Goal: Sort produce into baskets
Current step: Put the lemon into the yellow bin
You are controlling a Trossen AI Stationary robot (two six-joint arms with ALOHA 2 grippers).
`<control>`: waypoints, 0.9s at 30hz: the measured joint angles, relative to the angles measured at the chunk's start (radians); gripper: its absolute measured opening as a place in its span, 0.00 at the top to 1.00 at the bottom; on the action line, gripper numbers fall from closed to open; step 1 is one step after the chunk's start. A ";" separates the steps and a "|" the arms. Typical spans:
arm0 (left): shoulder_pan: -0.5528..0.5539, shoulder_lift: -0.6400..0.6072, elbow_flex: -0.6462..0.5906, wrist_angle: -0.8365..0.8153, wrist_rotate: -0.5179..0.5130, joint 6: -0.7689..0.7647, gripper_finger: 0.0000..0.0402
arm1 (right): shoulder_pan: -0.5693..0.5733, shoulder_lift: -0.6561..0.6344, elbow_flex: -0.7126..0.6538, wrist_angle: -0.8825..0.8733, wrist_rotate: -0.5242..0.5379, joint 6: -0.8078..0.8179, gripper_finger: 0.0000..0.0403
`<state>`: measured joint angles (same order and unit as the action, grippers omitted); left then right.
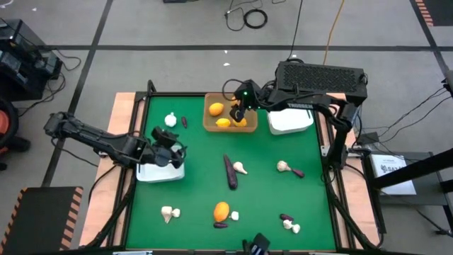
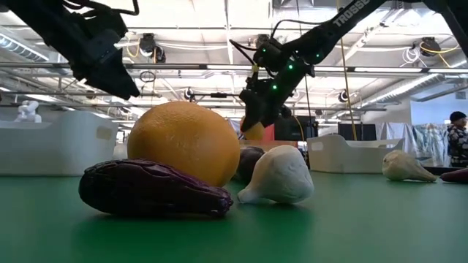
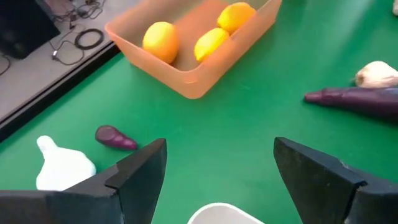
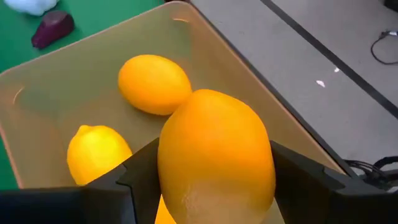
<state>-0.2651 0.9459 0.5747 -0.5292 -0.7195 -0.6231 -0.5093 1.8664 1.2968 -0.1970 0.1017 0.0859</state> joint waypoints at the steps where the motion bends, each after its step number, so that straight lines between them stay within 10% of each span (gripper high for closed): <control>1: -0.005 0.000 0.000 0.000 0.000 0.000 0.24 | -0.002 0.000 0.000 0.001 0.000 0.000 0.39; 17: -0.023 0.000 0.000 0.028 0.000 0.009 0.24 | -0.014 -0.002 0.021 -0.047 -0.008 0.009 0.19; 27: -0.024 0.000 0.000 0.053 0.004 0.037 0.24 | 0.076 -0.005 0.177 -0.214 -0.227 -0.030 0.19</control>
<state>-0.2889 0.9459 0.5743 -0.4767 -0.7152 -0.5861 -0.4334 1.8618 1.4741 -0.4112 -0.1255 0.0559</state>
